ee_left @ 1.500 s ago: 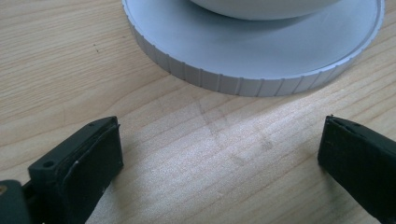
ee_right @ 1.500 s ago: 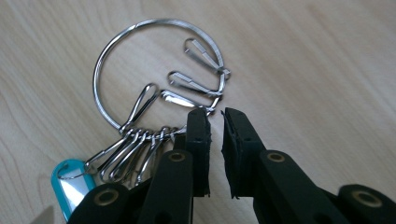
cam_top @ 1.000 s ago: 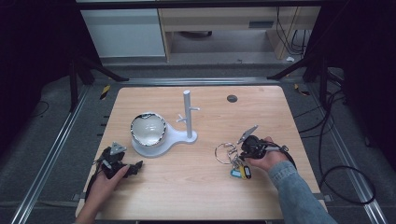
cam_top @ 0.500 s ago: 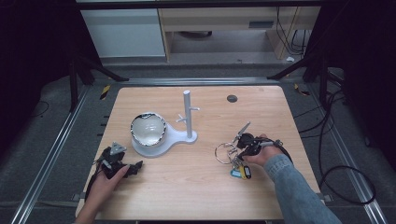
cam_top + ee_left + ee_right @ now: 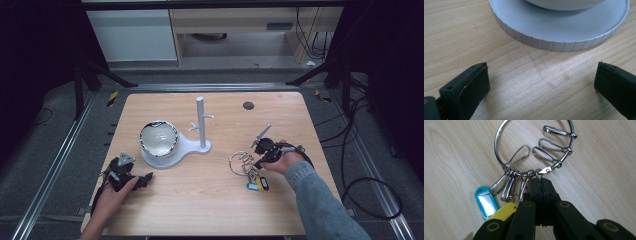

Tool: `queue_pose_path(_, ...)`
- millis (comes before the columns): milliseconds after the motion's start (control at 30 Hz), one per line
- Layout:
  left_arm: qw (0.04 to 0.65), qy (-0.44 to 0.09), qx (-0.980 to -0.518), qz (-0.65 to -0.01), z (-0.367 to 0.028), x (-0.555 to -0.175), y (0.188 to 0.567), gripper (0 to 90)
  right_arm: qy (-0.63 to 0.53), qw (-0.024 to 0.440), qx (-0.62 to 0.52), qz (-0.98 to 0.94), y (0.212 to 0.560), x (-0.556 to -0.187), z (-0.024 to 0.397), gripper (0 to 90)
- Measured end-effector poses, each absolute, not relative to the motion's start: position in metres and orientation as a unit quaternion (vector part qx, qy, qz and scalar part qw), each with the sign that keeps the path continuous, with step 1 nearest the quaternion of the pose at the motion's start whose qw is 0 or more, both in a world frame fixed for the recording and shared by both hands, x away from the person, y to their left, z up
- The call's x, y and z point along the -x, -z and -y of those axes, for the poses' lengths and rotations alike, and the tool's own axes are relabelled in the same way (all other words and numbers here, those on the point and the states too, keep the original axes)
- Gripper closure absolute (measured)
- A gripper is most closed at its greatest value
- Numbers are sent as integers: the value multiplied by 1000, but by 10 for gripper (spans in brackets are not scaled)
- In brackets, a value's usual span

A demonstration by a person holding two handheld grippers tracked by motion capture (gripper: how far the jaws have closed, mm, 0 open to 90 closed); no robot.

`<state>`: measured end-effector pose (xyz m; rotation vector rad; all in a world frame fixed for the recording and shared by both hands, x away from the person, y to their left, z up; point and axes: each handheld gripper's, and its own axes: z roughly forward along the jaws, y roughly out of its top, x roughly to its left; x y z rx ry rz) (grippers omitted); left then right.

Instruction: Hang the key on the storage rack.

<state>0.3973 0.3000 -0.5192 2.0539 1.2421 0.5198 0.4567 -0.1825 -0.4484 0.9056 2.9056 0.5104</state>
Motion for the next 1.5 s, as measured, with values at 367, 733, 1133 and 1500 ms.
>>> queue_pose_path(367, 336, -199, -788, -476, -300, -397, 519, 0, -187, 40, -281, -941, 411, -462, 177, 898)
queue_pose_path(733, 336, -199, -788, -476, -300, -397, 519, 0, -190, 69, -260, -944, 361, -476, 160, 899)
queue_pose_path(1133, 337, -199, -788, -476, -300, -397, 519, 0, -183, 80, -258, -945, 338, -488, 154, 898)
queue_pose_path(1500, 337, -199, -788, -476, -300, -397, 519, 0, -178, 101, -260, -944, 310, -490, 157, 898)
